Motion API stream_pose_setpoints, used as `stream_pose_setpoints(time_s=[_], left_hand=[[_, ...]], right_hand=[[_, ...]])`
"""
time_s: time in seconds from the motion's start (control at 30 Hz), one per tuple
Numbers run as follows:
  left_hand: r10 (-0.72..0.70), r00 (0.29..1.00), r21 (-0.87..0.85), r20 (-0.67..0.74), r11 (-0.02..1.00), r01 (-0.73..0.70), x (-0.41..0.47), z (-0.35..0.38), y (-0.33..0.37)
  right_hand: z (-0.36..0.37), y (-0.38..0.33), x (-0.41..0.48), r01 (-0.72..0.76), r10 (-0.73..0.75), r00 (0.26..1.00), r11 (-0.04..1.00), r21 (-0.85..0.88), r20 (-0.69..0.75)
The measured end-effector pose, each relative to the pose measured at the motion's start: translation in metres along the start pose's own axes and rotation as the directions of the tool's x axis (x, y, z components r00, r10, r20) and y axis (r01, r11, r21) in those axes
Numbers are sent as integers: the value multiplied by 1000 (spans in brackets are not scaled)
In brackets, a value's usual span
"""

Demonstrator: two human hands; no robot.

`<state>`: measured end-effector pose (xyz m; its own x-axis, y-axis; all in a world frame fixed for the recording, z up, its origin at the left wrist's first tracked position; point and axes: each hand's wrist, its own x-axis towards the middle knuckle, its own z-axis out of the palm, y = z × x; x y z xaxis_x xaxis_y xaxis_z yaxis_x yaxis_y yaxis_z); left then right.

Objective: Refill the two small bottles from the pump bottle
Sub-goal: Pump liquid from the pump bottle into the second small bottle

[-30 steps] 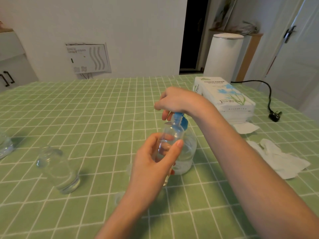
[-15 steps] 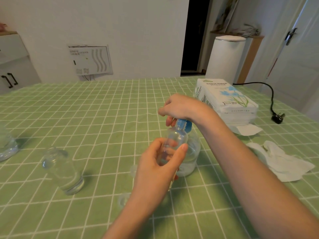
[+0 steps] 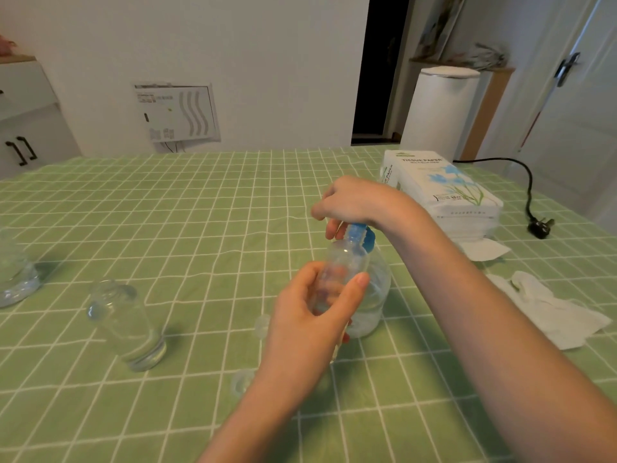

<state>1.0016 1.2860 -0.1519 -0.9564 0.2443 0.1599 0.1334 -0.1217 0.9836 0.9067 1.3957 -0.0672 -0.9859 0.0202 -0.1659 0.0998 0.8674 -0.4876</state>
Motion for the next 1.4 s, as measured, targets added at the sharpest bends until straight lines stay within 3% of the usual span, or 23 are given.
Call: stream_pose_setpoints(time_s=[0.43, 0.83, 1.07, 1.4], left_hand=[[10, 1000, 5, 18, 1000, -10, 0, 0, 0], [10, 1000, 7, -7, 1000, -10, -1, 0, -1], [9, 1000, -4, 5, 1000, -9, -1, 0, -1], [10, 1000, -1, 2, 1000, -10, 0, 1, -1]], right_hand=[[-5, -1, 1, 17, -17, 999, 1000, 7, -48], [3, 3, 1, -29, 28, 999, 998, 60, 22], [-1, 2, 3, 36, -36, 999, 999, 18, -30], [-3, 0, 0, 18, -18, 1000, 999, -26, -8]])
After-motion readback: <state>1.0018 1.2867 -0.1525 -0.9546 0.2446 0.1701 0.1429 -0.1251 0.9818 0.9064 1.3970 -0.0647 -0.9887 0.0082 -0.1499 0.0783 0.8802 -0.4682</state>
